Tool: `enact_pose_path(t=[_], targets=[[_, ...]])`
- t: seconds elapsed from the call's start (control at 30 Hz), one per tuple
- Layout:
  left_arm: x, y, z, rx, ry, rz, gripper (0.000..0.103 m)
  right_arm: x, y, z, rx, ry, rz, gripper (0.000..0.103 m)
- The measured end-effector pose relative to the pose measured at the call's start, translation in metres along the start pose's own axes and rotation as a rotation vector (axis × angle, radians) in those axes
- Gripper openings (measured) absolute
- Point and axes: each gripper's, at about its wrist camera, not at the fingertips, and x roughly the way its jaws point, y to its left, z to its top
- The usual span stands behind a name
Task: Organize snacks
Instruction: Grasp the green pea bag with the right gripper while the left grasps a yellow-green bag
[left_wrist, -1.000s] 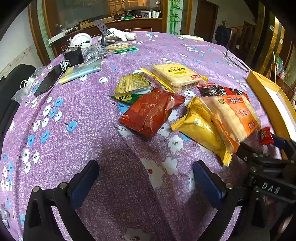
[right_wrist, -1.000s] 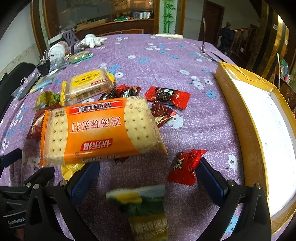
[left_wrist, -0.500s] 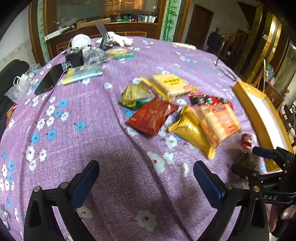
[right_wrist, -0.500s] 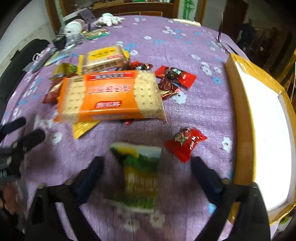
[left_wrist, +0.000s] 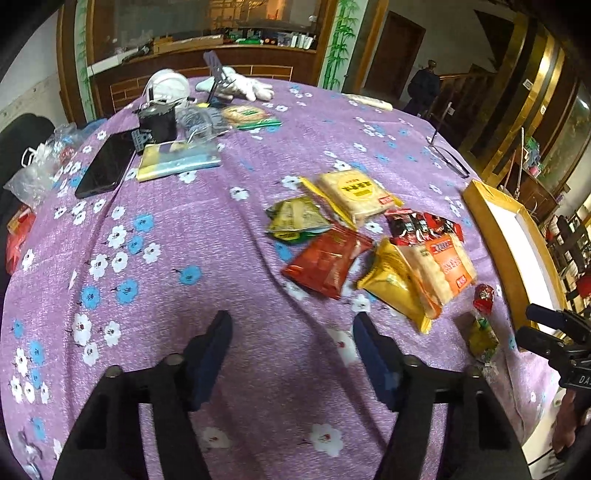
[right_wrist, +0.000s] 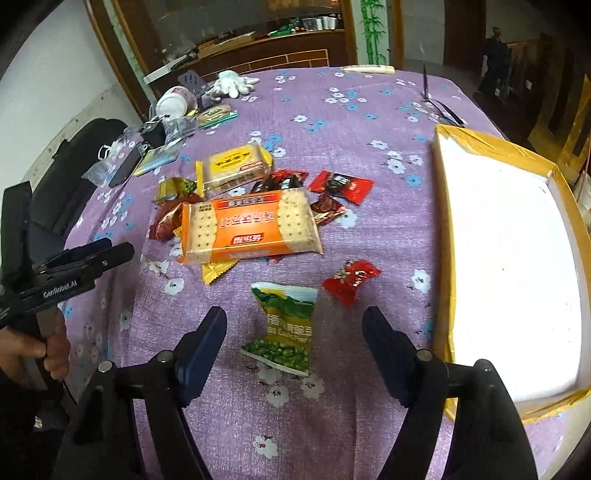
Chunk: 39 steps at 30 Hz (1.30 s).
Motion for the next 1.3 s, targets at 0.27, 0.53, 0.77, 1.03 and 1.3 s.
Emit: enact_pose_path(t=[0.27, 0.53, 0.77, 1.03, 1.3], targets=[[0.004, -0.005, 0.03, 0.052, -0.007, -0.027, 0.057, -0.004, -0.007, 0.002, 0.042, -0.007, 0.055, 0.061], [0.046, -0.009, 0.078, 0.084, 0.044, -0.057, 0.041, -0.011, -0.006, -0.003, 0.048, -0.019, 0.05, 0.06], [0.075, -0.021, 0.094, 0.153, 0.054, -0.009, 0.041, -0.014, -0.012, -0.007, 0.066, -0.008, 0.065, 0.06], [0.096, -0.007, 0.078, 0.16, 0.061, 0.008, 0.042, 0.0, -0.01, -0.014, 0.089, 0.044, 0.08, 0.06], [0.08, -0.004, 0.063, 0.146, 0.0, -0.008, 0.04, 0.029, -0.011, -0.018, 0.124, 0.128, 0.057, 0.042]])
